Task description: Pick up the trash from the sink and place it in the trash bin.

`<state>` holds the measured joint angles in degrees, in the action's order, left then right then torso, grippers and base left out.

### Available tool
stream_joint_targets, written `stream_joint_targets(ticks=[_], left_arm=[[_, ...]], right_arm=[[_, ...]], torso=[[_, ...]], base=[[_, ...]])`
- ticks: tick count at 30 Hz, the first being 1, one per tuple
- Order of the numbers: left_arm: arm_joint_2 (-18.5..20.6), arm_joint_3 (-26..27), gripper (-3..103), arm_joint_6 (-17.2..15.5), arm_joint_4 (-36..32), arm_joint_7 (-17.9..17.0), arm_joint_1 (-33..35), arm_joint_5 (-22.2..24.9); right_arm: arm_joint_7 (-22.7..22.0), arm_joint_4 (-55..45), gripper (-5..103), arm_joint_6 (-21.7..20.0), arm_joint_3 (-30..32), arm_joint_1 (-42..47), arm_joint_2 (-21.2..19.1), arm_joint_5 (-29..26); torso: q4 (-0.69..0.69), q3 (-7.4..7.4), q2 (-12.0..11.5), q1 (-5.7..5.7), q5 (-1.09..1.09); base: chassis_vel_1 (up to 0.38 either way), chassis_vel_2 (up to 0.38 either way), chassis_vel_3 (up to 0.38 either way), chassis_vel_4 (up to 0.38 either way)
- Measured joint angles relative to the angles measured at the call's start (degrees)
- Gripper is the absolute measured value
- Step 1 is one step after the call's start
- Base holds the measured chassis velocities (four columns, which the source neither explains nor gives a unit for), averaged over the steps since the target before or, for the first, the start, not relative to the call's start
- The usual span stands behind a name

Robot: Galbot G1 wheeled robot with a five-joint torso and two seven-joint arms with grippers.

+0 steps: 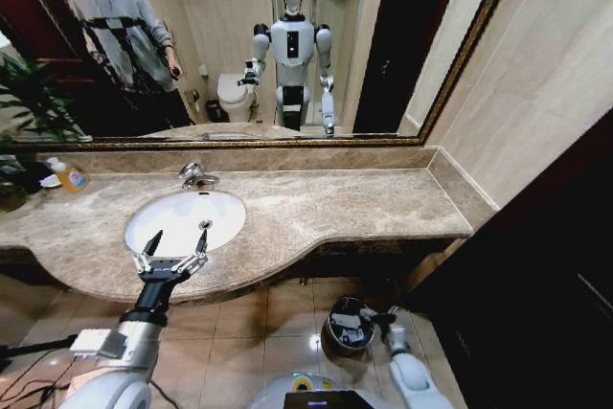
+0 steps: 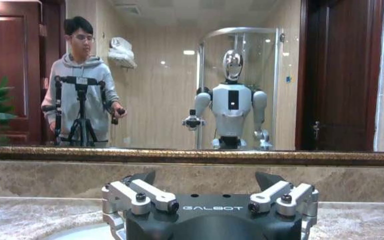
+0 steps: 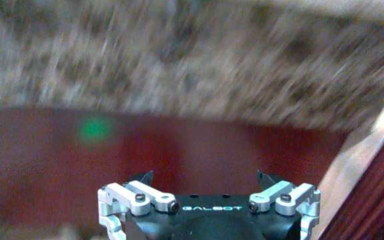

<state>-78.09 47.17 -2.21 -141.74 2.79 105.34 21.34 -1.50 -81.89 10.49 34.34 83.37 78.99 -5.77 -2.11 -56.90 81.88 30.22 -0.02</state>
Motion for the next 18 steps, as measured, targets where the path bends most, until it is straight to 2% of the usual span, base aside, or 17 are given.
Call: stream_joint_targets(ticks=[5,9,18], left_arm=[[0.0,0.0,100,0.0,0.0,0.0,0.0,0.0],[0.0,0.0,100,0.0,0.0,0.0,0.0,0.0],[0.0,0.0,100,0.0,0.0,0.0,0.0,0.0]], right_arm=[[0.8,-9.1,100,0.6,4.3,4.9,2.5,-1.0],[0.7,-20.2,100,2.2,6.0,13.3,7.5,-3.6],[0.2,-36.2,100,1.7,6.4,18.8,10.0,-6.7]], torso=[[-0.01,0.00,0.0,0.00,0.02],[0.01,0.00,0.0,-0.01,0.03],[0.00,0.00,0.0,0.00,0.01]], base=[[0.000,0.000,0.000,0.000],[0.000,0.000,0.000,0.000],[0.000,0.000,0.000,0.000]])
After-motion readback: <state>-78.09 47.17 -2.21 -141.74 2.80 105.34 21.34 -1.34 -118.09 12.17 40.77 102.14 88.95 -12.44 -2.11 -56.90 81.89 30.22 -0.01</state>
